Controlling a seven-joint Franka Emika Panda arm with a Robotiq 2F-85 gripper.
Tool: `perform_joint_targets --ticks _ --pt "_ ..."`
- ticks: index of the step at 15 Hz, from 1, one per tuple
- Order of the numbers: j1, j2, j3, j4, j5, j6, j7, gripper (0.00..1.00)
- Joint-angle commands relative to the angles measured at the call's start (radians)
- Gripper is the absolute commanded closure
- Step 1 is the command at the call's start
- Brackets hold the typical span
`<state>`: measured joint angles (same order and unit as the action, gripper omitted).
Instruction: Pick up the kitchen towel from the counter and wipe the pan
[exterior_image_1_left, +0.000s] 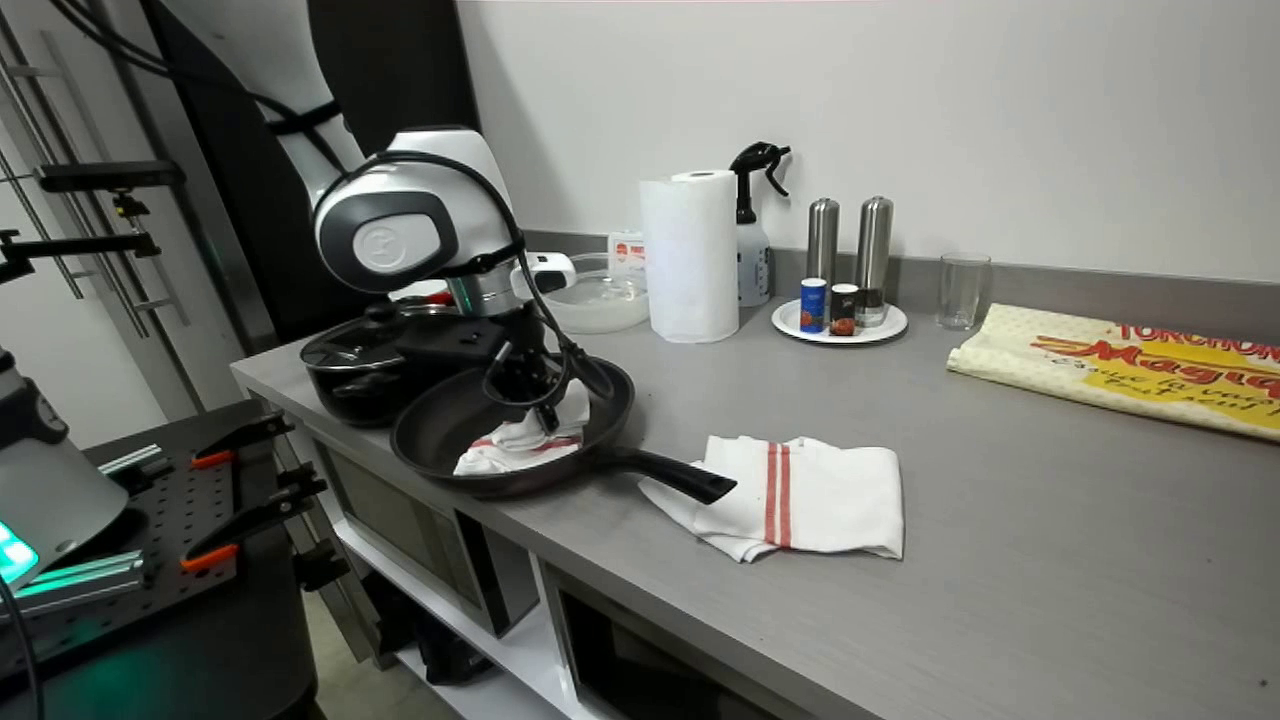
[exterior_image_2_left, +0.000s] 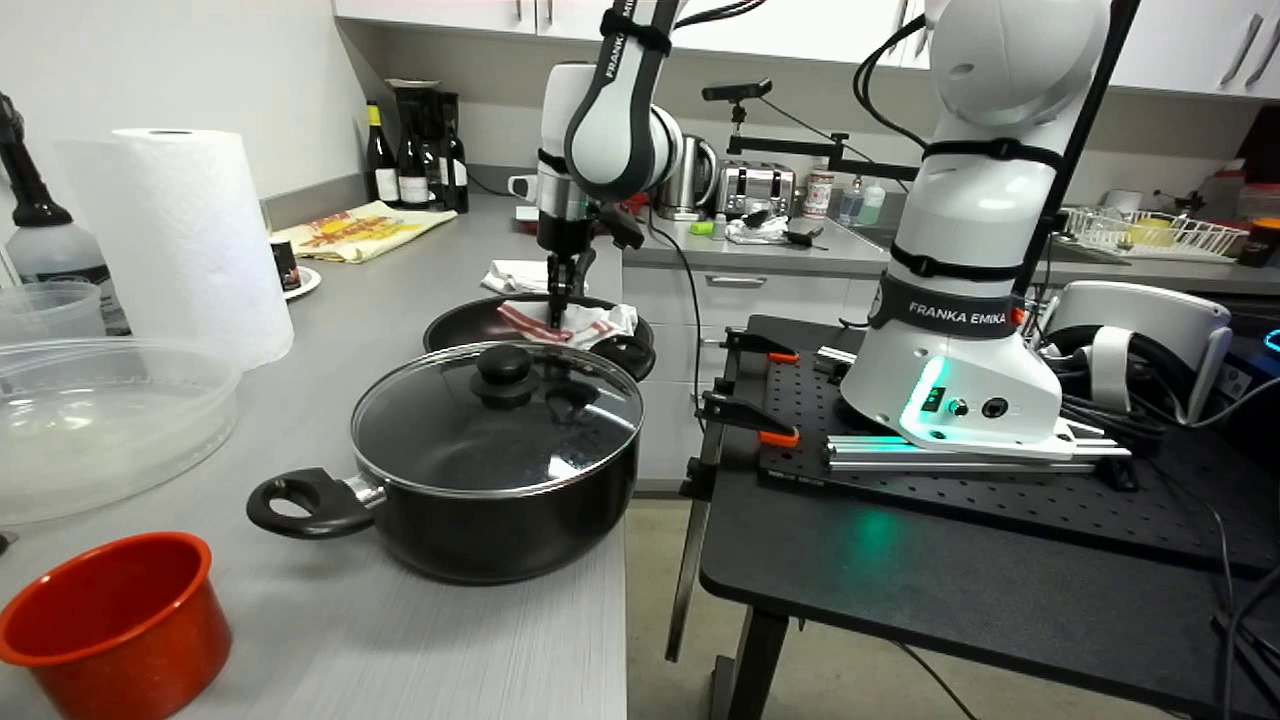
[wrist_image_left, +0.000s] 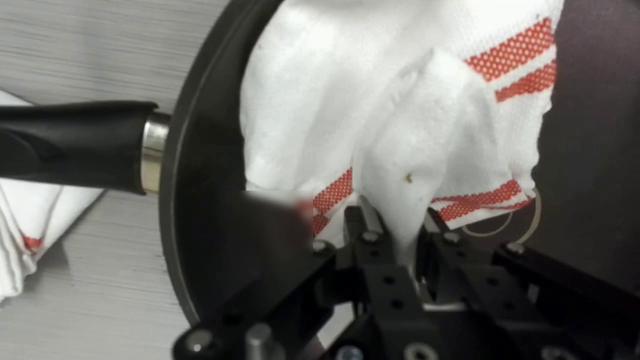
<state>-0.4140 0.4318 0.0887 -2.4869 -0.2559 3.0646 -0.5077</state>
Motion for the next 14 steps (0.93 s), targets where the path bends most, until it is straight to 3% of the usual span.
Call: perform_joint_targets --ticks 1,14 --pt "0.023 -0.001 0.011 -0.017 0.008 0.003 0.001 0.96" --pt "0.02 -0.014 0.128 -0.073 0.006 -0.008 -0.029 0.96"
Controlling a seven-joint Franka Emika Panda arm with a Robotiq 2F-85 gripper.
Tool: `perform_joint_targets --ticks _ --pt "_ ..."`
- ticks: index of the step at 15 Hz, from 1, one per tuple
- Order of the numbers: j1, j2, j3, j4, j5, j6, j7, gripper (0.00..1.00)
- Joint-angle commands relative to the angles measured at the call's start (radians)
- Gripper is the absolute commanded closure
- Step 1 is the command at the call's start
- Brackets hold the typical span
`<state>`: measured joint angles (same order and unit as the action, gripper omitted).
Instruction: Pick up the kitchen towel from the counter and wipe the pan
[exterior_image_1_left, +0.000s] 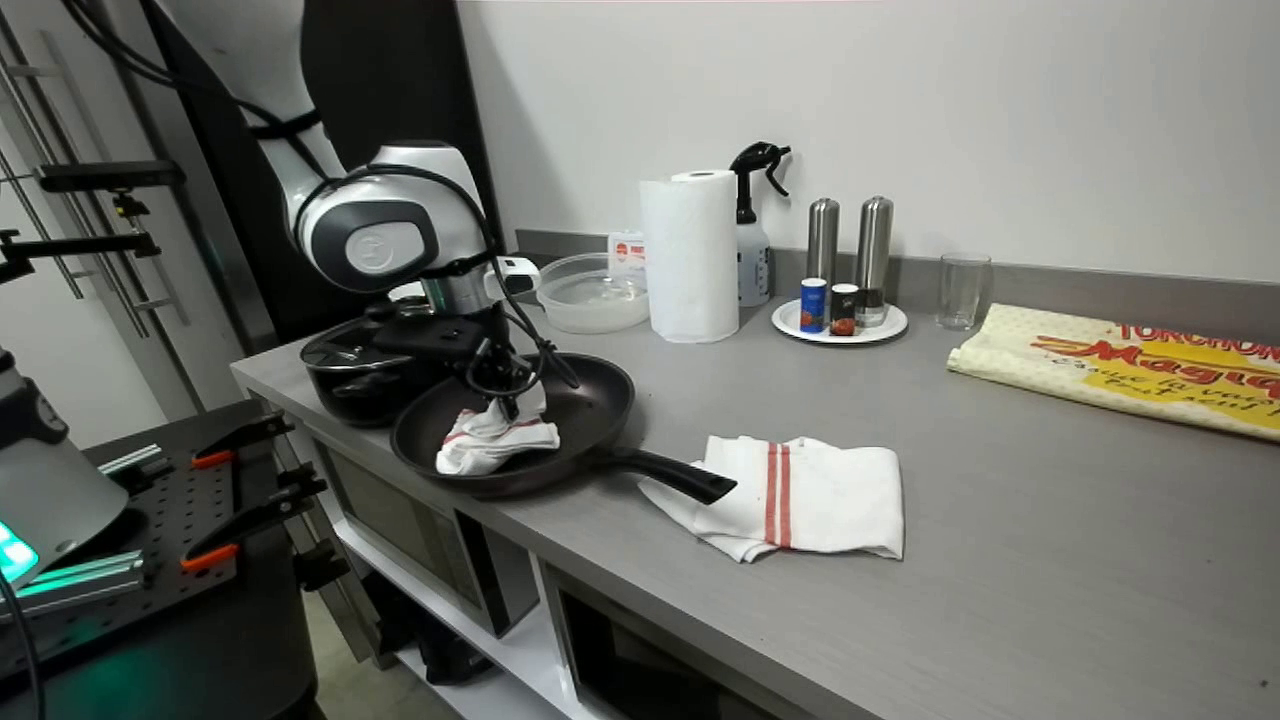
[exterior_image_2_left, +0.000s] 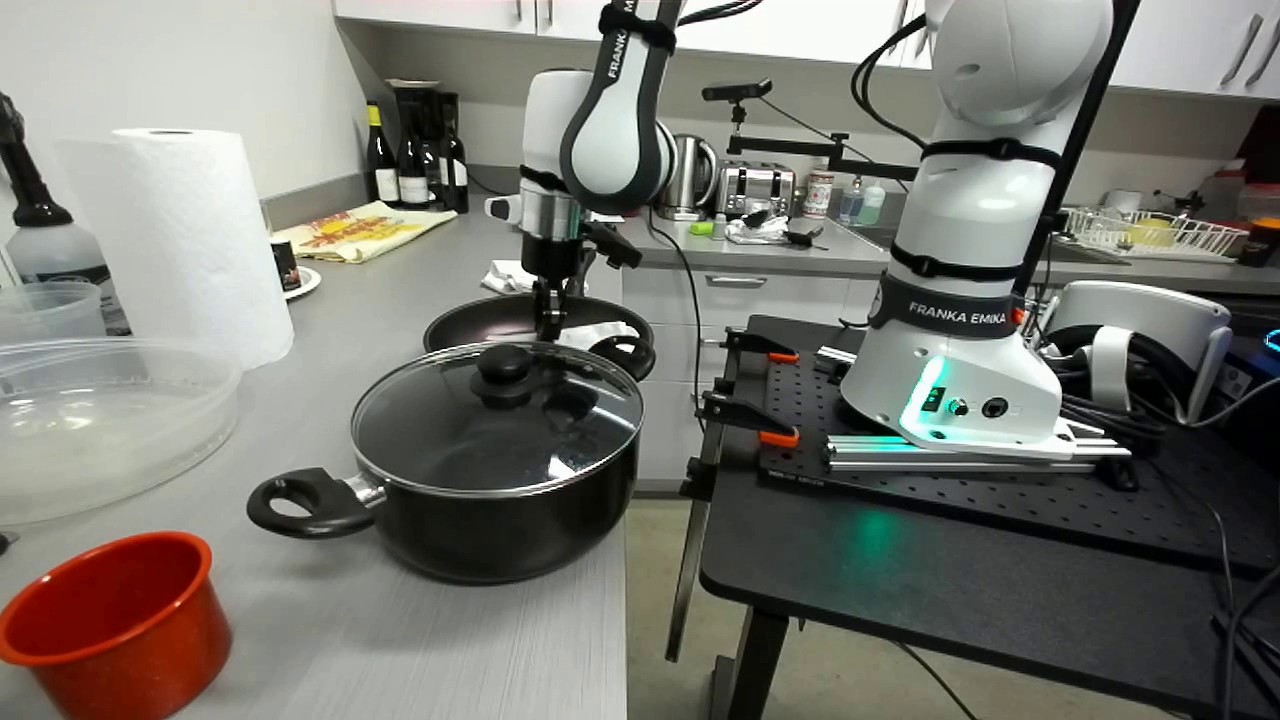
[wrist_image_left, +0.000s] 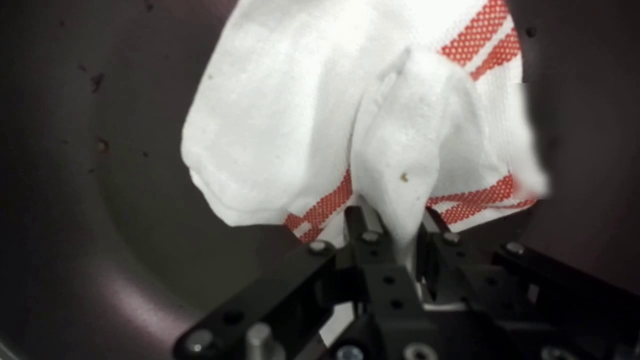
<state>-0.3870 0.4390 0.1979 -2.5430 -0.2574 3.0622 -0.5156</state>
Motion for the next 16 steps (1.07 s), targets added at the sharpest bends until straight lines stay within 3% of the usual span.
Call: perform_joint_targets --ticks 1,4,10,16 --pt "-0.009 -0.022 0.022 -0.016 0.009 -0.005 -0.021 0.96" --pt "-0.025 -0.033 0.043 -0.015 0.016 -0.001 -0.022 0.96" --pt "-0.123 -0.128 0.164 -0.002 0.076 -0.001 -0.033 0.96" --pt "-0.182 -0.21 0.208 0.148 0.137 -0.091 0.018 0.96"
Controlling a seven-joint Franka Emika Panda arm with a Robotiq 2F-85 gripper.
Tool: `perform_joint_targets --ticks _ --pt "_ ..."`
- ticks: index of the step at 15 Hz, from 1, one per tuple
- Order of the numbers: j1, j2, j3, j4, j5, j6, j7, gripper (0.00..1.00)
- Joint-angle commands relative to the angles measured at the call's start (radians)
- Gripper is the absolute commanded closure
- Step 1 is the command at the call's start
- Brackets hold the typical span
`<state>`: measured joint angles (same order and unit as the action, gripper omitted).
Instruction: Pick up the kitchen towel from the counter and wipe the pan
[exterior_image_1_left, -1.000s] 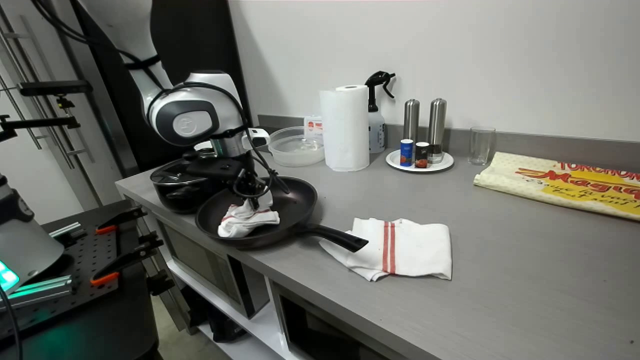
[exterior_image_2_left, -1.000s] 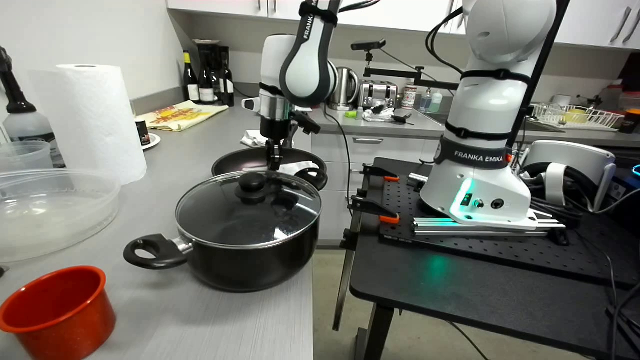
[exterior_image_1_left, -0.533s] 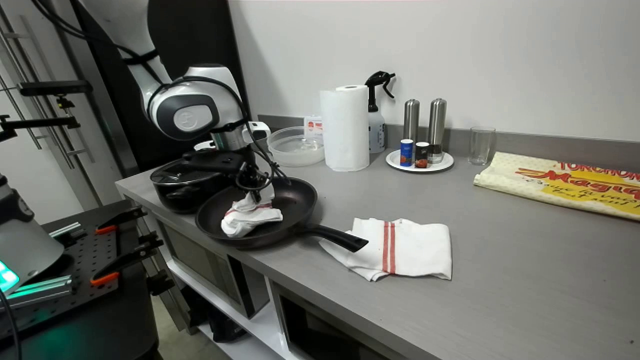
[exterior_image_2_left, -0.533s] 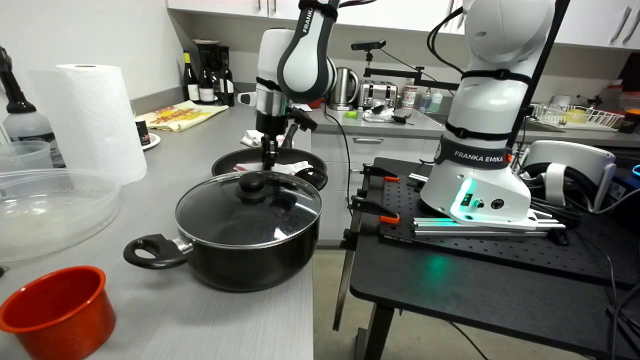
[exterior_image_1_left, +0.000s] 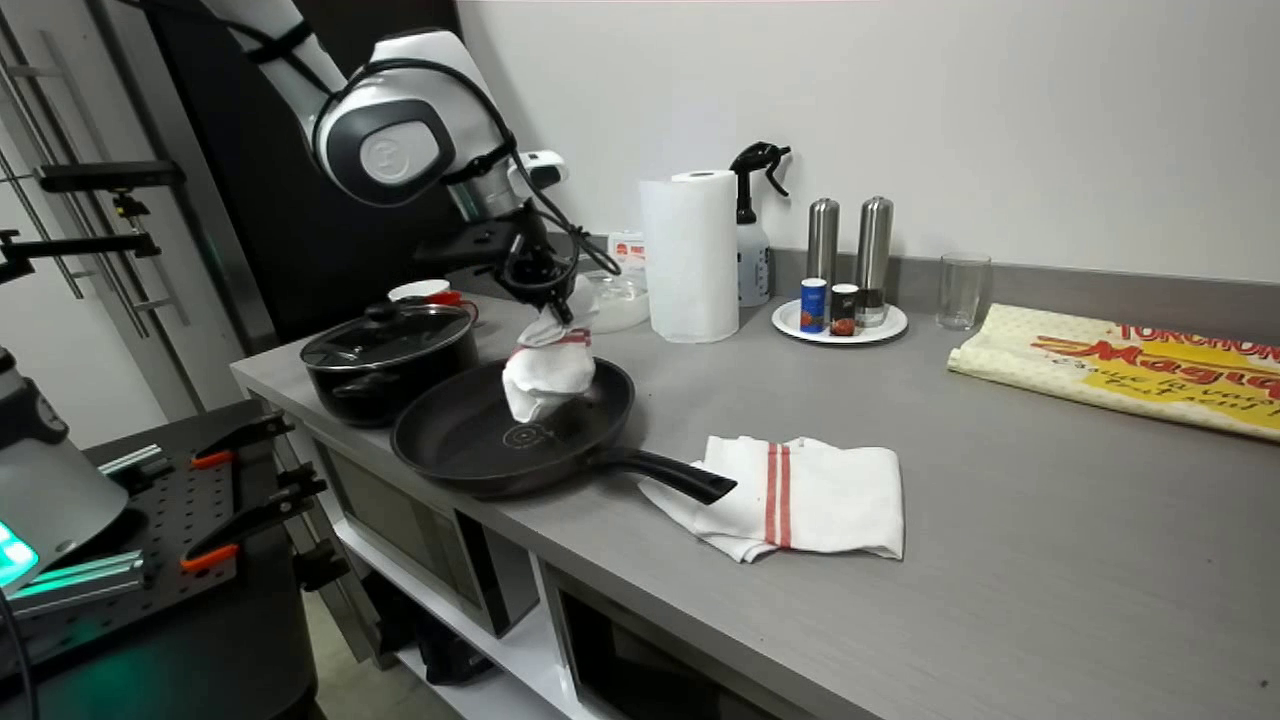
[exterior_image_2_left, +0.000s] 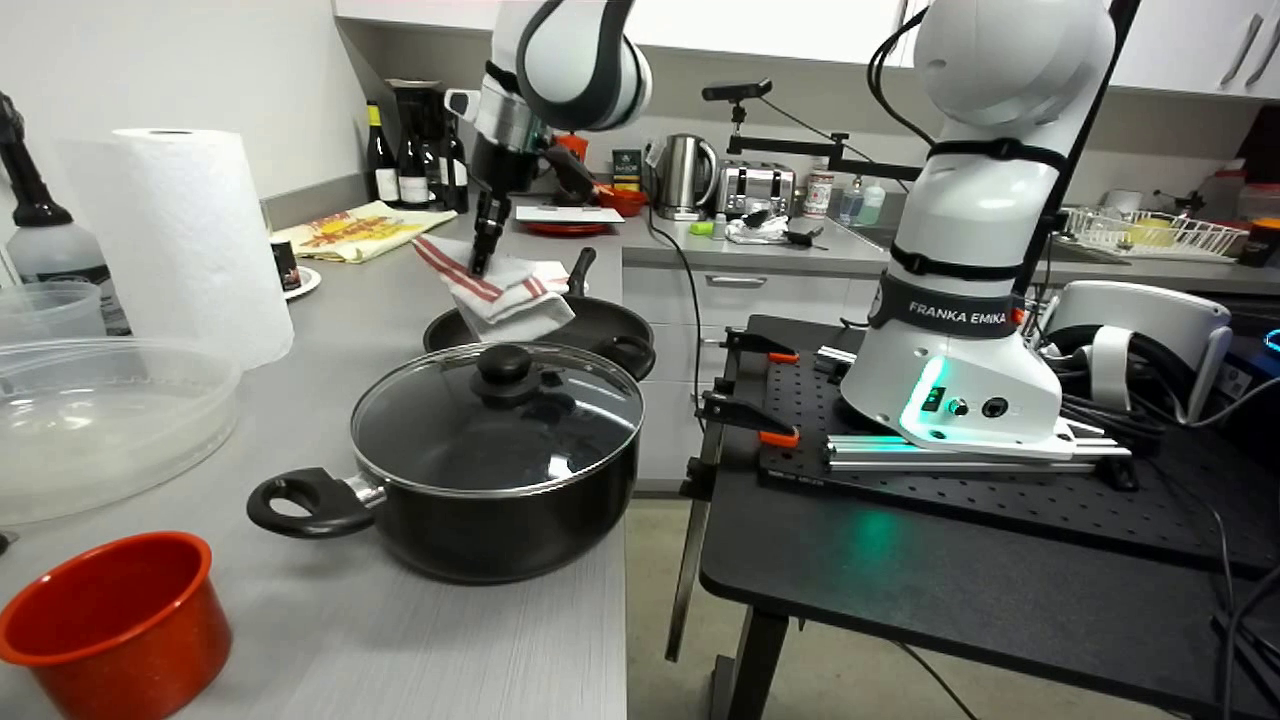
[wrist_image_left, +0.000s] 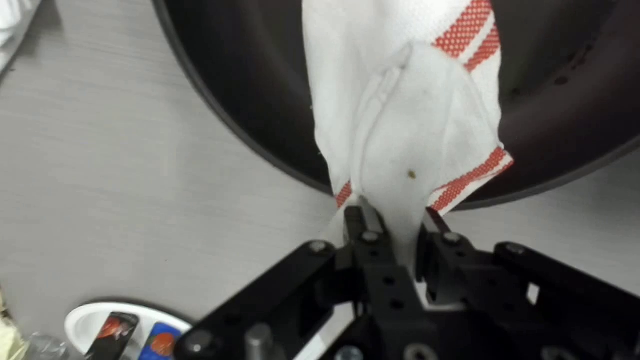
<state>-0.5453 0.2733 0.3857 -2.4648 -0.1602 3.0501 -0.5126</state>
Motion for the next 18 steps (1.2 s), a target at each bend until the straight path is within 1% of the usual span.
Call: perform_joint_targets --ticks 1,2,4,5,9,11,13,16,18 --pt "-0.023 -0.051 0.012 0.107 0.05 -0.113 0.023 0.96" --pt "-0.02 -0.053 0.001 0.154 0.057 -0.158 0.034 0.96" --pt "0.0 -0.044 -0.041 0.245 0.028 -0.23 0.089 0.96" --pt "0.11 -0.037 -0.153 0.3 0.081 -0.272 0.069 0.96" --pt "0.245 0.047 -0.322 0.518 0.045 -0.443 0.171 0.96" --pt "0.287 0.106 -0.368 0.636 0.054 -0.549 0.205 0.96" --pt "0.314 0.176 -0.398 0.754 0.063 -0.636 0.233 0.96" --pt "0.324 0.289 -0.413 0.917 0.088 -0.735 0.255 0.96" --pt "0.32 0.367 -0.414 1.02 0.106 -0.786 0.265 0.96"
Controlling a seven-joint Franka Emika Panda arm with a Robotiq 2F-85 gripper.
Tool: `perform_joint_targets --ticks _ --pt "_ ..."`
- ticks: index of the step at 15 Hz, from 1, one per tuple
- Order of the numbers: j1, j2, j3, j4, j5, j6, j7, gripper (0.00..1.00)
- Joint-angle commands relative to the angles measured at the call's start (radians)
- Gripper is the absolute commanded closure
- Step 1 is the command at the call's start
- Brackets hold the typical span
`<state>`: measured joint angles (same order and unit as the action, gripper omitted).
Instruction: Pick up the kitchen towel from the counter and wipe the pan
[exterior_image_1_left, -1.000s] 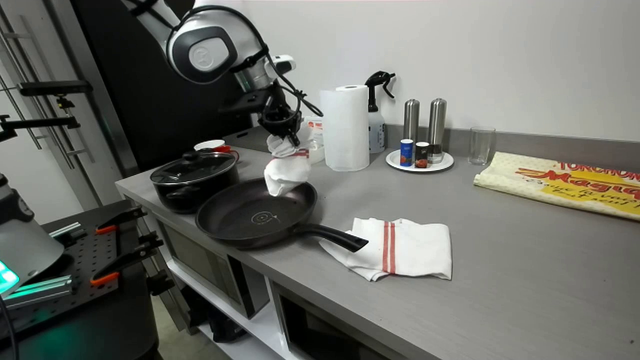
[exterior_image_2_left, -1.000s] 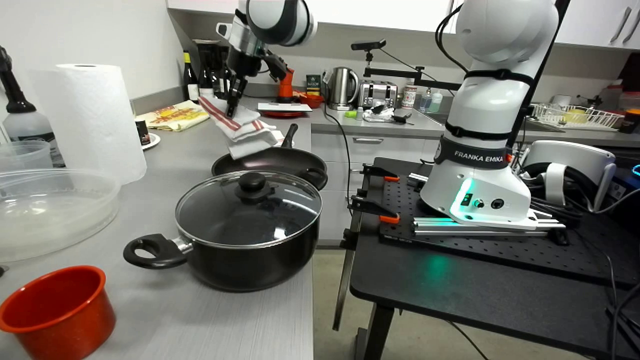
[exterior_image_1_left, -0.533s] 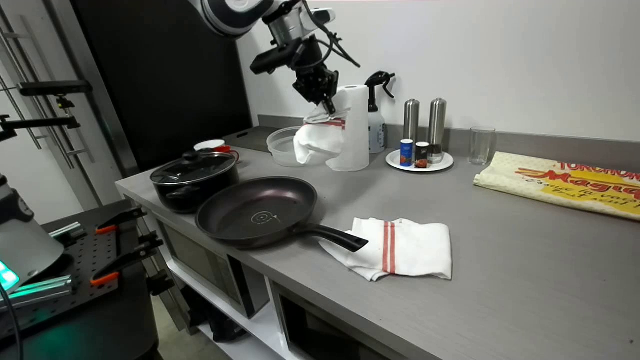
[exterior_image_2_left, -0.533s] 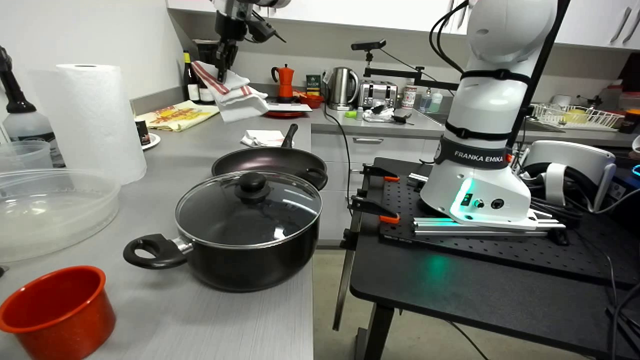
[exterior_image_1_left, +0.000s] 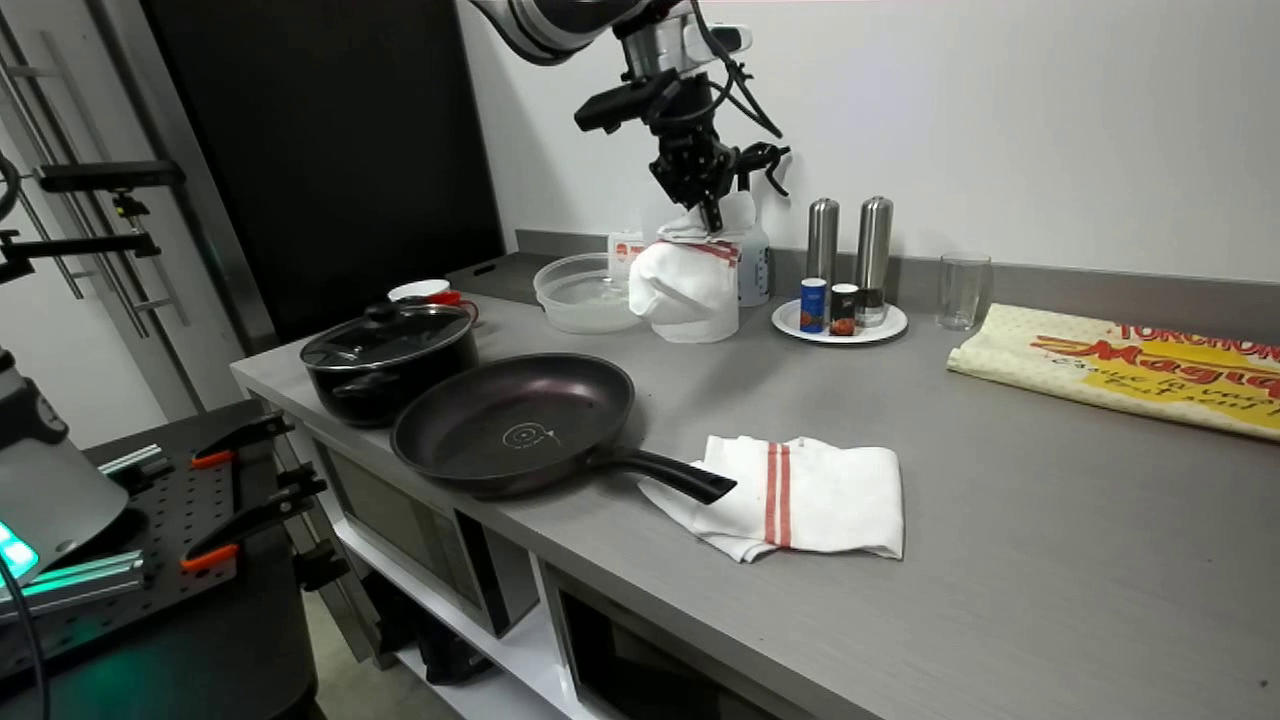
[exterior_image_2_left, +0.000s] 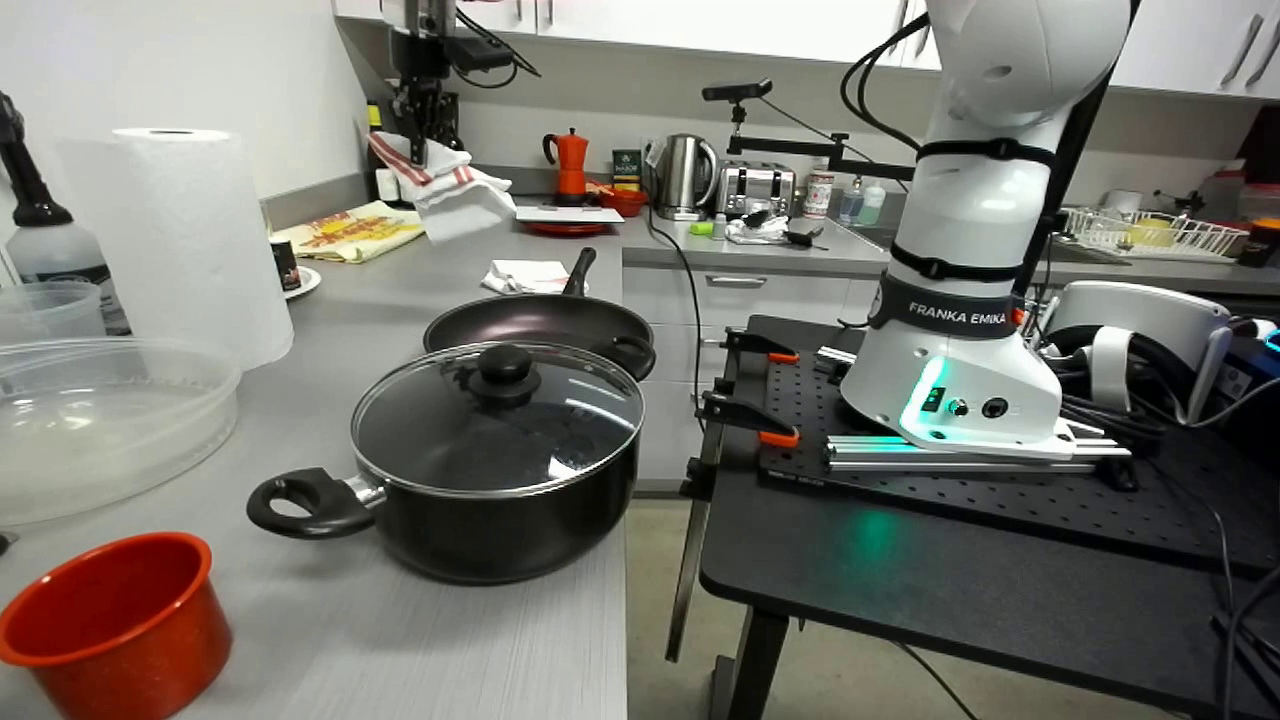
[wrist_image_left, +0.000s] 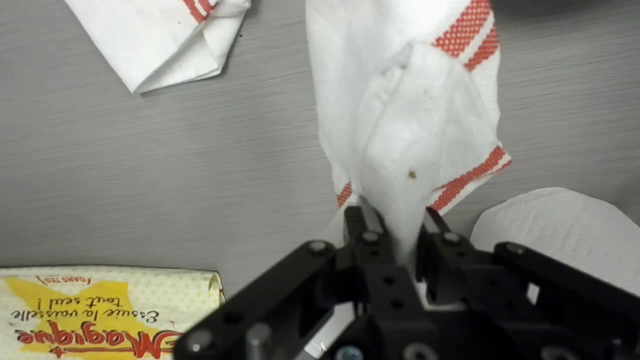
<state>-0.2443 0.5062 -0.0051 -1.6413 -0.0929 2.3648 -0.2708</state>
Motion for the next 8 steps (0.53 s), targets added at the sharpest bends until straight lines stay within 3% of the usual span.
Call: perform_joint_targets --ticks 1,8 --pt "0.016 0.172 -0.024 0.246 0.046 -0.122 0.03 0.96" --pt "-0.006 0.424 -0.025 0.568 0.085 -0.268 0.057 0.96"
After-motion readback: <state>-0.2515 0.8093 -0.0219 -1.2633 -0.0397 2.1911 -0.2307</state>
